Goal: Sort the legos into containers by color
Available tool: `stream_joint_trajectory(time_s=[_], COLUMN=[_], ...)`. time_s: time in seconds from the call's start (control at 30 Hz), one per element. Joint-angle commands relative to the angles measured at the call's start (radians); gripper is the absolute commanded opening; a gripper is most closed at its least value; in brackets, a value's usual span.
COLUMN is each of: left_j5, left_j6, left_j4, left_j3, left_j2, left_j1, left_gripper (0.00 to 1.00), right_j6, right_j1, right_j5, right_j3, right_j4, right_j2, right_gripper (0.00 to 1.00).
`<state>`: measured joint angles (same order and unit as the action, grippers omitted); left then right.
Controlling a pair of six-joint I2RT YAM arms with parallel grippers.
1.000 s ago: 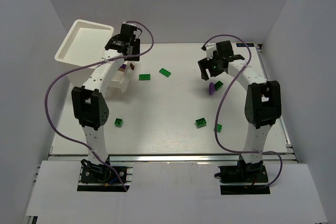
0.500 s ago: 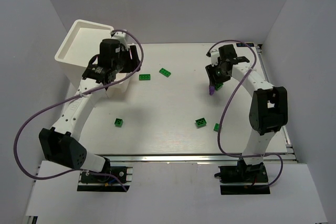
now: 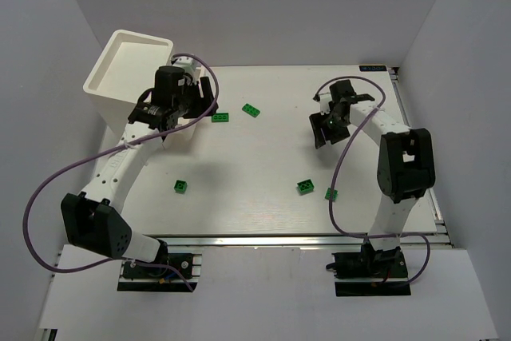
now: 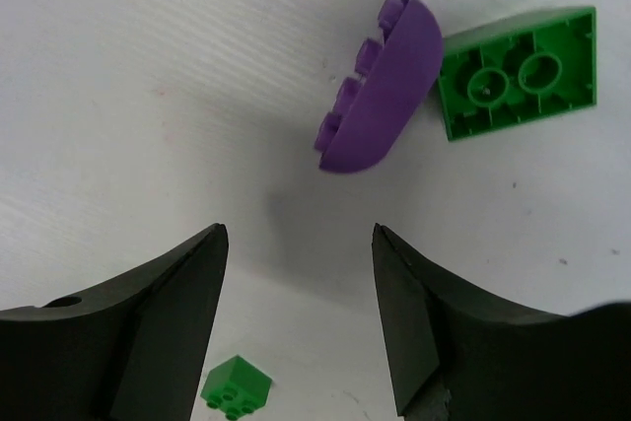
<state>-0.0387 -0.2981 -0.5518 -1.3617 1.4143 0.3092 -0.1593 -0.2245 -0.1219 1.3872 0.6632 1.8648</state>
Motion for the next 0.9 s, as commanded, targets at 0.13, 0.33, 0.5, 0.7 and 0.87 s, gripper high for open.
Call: stream_joint_trajectory(time_s=[0.13,0.33,0.5,0.7,0.87], left_j5=[-0.021,-0.018,-0.009,-0.039,0.005], left_j6=[-0.018,-0.024,-0.035,-0.049,-0.052], left_j4=[0.007,0.018,0.033,0.118,0.101], left_j3=[-0.002,0.022,0.05,0.084,0.058], left_j2=[-0.097,-0.166,-0.216,-0.299,-0.33], left_j1=[-0.001,-0.001,-0.001,-0.001,-0.001], left_gripper=[0.79,0.8,0.81,0.81,0.81], right_j6=[0.046,0.038,-0.04,-0.28,-0.367], right_j1=[0.002,0.002,-0.016,-0.082,-0.174], right_j5=[-0.024,0.022,0.024,-0.296,-0.571], right_j3=[0.15,0.208,0.184,0.208,0.377], right_j4=[-0.014,-0.046,-0.103,-0.157,-0.167], right_j2=[0.149,0.201,0.171,0.134,0.192], right_gripper=[0.66,0.51,0.22,0.06,0.0])
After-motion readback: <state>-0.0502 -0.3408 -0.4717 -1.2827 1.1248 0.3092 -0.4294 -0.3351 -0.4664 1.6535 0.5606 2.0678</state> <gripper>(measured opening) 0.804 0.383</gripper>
